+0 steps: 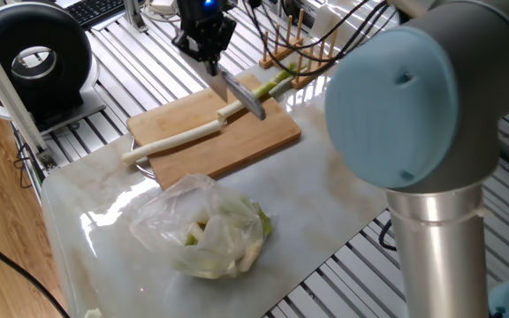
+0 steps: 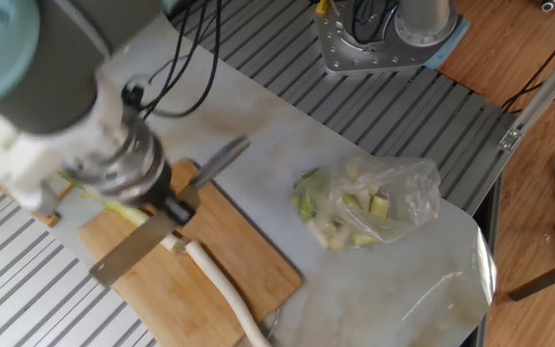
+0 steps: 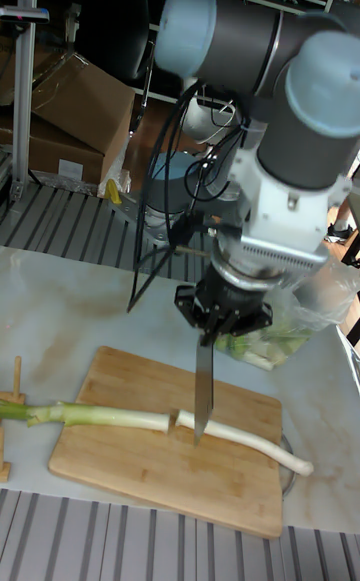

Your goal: Chop the scallions

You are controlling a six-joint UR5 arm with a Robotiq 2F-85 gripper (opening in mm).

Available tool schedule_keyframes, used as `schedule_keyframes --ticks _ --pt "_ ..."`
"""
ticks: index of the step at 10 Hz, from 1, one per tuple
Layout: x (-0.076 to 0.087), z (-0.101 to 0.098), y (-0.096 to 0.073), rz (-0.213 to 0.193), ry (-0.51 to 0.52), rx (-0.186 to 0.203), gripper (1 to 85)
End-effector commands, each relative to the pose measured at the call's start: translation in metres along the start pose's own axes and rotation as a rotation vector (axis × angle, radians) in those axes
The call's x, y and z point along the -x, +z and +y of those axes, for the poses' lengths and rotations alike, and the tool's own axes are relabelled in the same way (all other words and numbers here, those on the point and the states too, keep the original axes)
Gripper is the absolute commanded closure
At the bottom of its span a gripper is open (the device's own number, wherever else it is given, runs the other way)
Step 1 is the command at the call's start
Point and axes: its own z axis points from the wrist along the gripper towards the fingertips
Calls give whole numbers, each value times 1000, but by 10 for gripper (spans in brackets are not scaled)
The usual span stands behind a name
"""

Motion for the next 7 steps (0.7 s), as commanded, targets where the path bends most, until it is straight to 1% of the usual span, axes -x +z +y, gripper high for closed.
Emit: schedule_keyframes --ticks 1,3,5,6,7 --pt "-43 -4 -24 32 -3 23 843" --pt "-60 -8 -30 42 -3 30 843" --pt "-74 -15 -34 56 -11 23 843" --pt "-76 -14 -35 52 -15 28 843" --pt "-77 -16 -36 45 -14 22 843"
